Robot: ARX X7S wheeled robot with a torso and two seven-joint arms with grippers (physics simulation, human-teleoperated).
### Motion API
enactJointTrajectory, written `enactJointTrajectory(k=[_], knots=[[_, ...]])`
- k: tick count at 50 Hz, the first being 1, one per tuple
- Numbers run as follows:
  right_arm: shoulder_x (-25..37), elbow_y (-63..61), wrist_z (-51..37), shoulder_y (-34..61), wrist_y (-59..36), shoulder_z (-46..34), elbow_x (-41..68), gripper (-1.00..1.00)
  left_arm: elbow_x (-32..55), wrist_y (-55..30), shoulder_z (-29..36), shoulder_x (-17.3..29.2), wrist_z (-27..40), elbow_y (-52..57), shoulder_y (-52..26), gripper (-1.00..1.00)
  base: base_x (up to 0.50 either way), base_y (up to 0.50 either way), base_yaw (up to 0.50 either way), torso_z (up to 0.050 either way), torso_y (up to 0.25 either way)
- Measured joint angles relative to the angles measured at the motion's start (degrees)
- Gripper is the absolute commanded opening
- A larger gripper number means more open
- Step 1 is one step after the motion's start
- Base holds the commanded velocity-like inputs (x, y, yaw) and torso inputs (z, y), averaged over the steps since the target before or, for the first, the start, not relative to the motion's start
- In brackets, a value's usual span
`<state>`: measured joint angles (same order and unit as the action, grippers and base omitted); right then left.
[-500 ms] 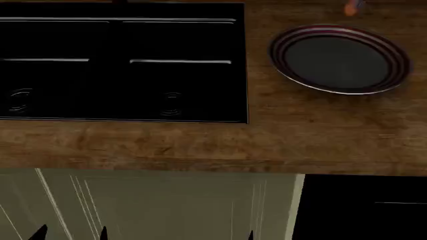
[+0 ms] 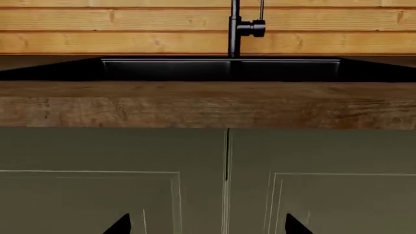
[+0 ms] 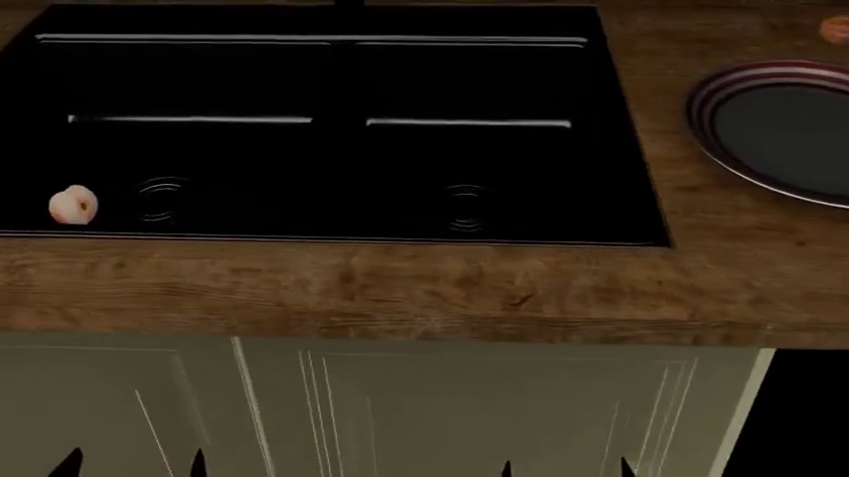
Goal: Pick the apricot from the sink and place it on the plate located on the counter
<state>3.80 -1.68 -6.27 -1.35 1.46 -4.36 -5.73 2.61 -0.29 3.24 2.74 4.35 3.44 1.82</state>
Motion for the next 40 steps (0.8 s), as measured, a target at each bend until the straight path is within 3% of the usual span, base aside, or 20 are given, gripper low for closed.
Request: enactJointTrajectory(k=[34,40], knots=[[2.48,-2.51,-3.61,-1.17,-0.07,-2.48,0.86,1.00,2.85,0.71,2.32,3.12,3.28,3.26,1.79,1.00,0.01,0.50,0.00,0.000,0.000],[2.80,-2.80,-3.93,-1.22,-0.06,-2.97,1.06,1.00,3.07,0.74,2.61,3.64,3.88,3.81,2.03,1.00,0.00,0.00,0.00,0.000,0.000]])
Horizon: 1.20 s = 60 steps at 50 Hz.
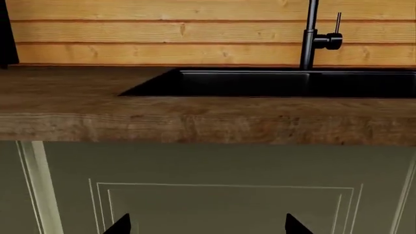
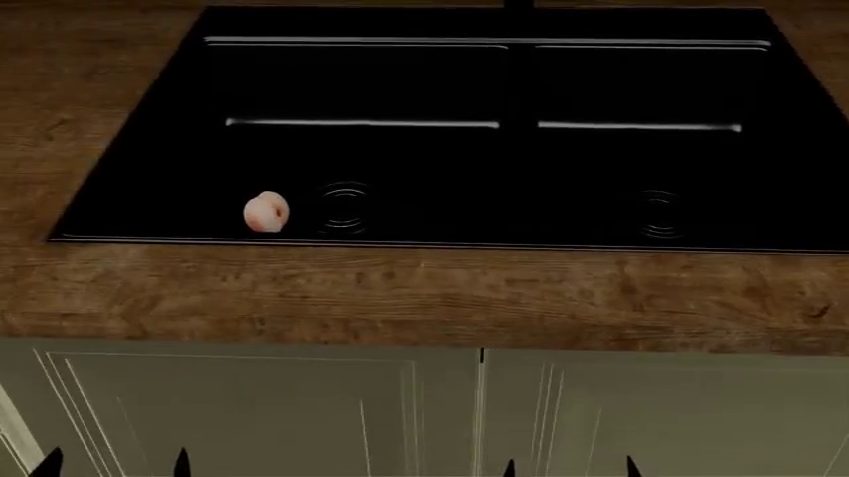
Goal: Pick the apricot from the sink and place it on the plate located on the counter
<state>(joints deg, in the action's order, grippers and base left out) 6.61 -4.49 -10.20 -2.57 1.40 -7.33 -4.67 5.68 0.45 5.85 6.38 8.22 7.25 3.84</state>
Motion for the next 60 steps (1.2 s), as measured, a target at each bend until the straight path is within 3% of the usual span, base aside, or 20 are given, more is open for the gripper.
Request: enactJointTrajectory(k=[13,27,37,47,60], knots=[[0.86,-5.01,0.82,0.81,-7.96,-0.58,1.46,1.00,1.13,-2.73,0.44,1.00,1.38,4.20,0.76,1.00,0.00,0.00,0.00,0.000,0.000],[3.09,-25.69,3.42,6.71,-30.39,-0.01,3.28,1.00,0.21,-24.66,1.81,3.85,5.11,26.17,-3.25,1.00,0.00,0.00,0.00,0.000,0.000],[4.98,-37.15,6.10,17.73,-49.38,-0.12,3.98,1.00,0.49,-41.13,2.30,6.34,4.79,38.70,-12.65,1.00,0.00,0.00,0.00,0.000,0.000],[5.68,-41.64,9.71,34.30,-69.96,0.55,5.81,1.00,3.30,-55.65,1.26,6.95,2.73,42.75,-26.07,1.00,0.00,0.00,0.00,0.000,0.000],[5.92,-34.08,11.71,51.32,-84.51,0.87,8.25,1.00,6.44,-70.02,1.07,7.57,-0.11,39.41,-41.95,1.00,0.00,0.00,0.00,0.000,0.000]])
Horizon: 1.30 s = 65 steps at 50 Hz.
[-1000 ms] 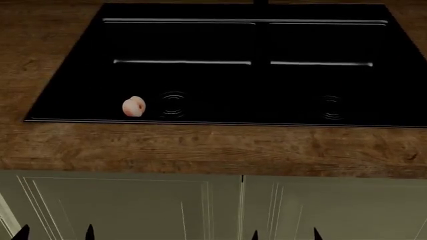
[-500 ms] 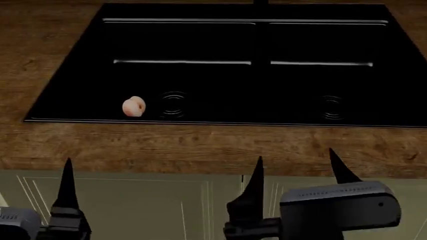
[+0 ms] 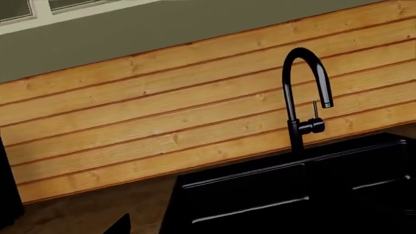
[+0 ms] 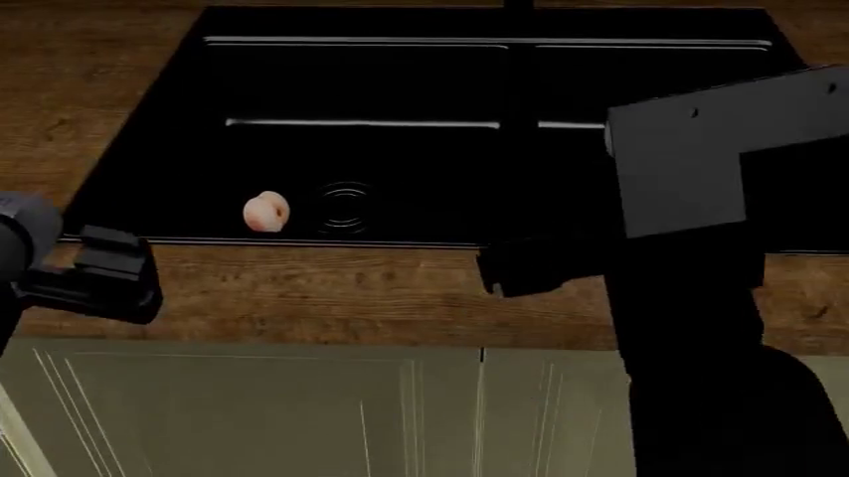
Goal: Pick the apricot from the sink and place it on the plate located on the counter
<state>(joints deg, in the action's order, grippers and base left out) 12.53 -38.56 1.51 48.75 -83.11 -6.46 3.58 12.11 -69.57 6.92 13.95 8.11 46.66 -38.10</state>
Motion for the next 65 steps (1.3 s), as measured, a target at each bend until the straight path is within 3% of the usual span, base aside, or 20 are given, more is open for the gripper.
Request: enactJointTrajectory(k=[9,20,43,65], knots=[[0.57,7.16,0.93,6.38,-1.39,-1.56,0.89,1.00,1.69,-4.01,-0.37,0.16,-2.26,-6.17,-7.08,1.00,0.00,0.00,0.00,0.000,0.000],[1.56,10.07,1.05,8.95,-1.42,-3.02,1.06,1.00,3.14,-5.09,-0.78,-0.17,-3.85,-10.76,-10.48,1.00,0.20,0.17,0.00,0.000,0.000],[1.92,10.12,1.05,10.72,-2.67,-3.35,1.87,1.00,4.58,-5.68,-1.55,0.27,-4.96,-13.28,-11.93,1.00,0.39,0.32,0.00,0.000,0.000],[1.94,9.72,0.96,11.02,-3.00,-2.82,2.56,1.00,5.23,-5.41,-1.27,0.56,-4.96,-14.65,-12.32,1.00,0.50,0.05,0.00,0.000,0.001]])
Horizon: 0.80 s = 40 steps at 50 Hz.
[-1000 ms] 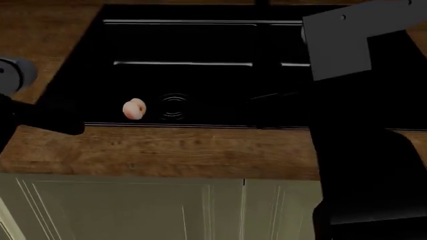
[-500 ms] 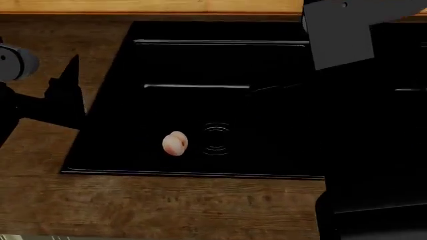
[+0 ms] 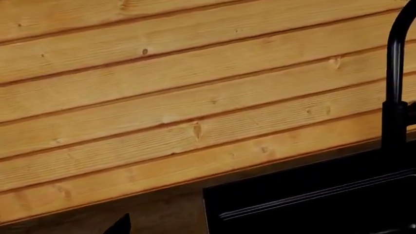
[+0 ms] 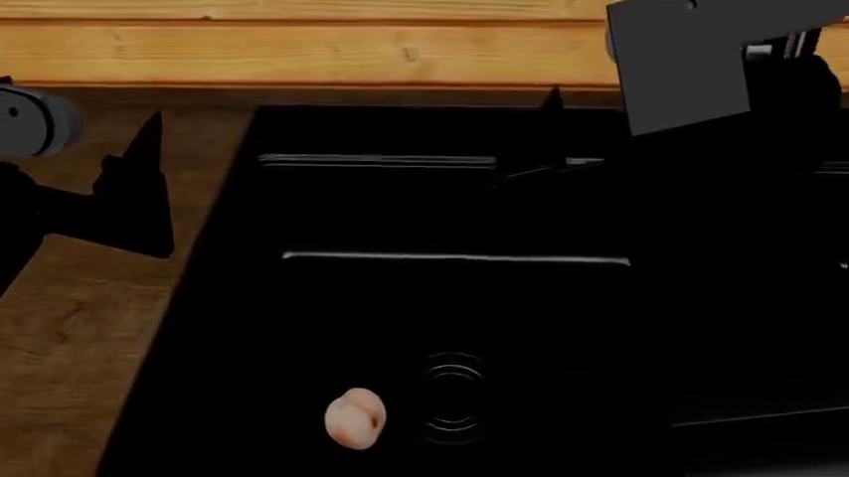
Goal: Pick the apricot from the sink and place it on the plate located on the counter
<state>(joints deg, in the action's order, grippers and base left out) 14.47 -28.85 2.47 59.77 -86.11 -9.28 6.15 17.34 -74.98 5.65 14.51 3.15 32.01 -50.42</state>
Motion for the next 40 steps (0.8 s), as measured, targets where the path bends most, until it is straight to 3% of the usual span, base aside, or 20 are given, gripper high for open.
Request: enactJointTrajectory(k=[24,36,40], knots=[[-0.12,-0.68,-0.14,0.70,-1.41,0.87,0.95,1.00,0.86,-1.05,-0.07,0.01,0.57,-0.54,-0.21,1.00,0.06,0.01,0.00,0.000,0.000],[-1.25,-1.36,4.89,1.00,-2.15,0.16,-6.07,1.00,-10.15,-3.22,-0.57,-3.74,-8.53,0.66,0.05,1.00,0.00,0.50,0.00,0.000,0.000],[-1.54,-1.51,5.58,1.24,-2.37,0.04,-6.85,1.00,-11.86,-3.91,-0.82,-4.11,-9.78,1.15,0.08,1.00,0.00,0.00,0.00,0.000,0.000]])
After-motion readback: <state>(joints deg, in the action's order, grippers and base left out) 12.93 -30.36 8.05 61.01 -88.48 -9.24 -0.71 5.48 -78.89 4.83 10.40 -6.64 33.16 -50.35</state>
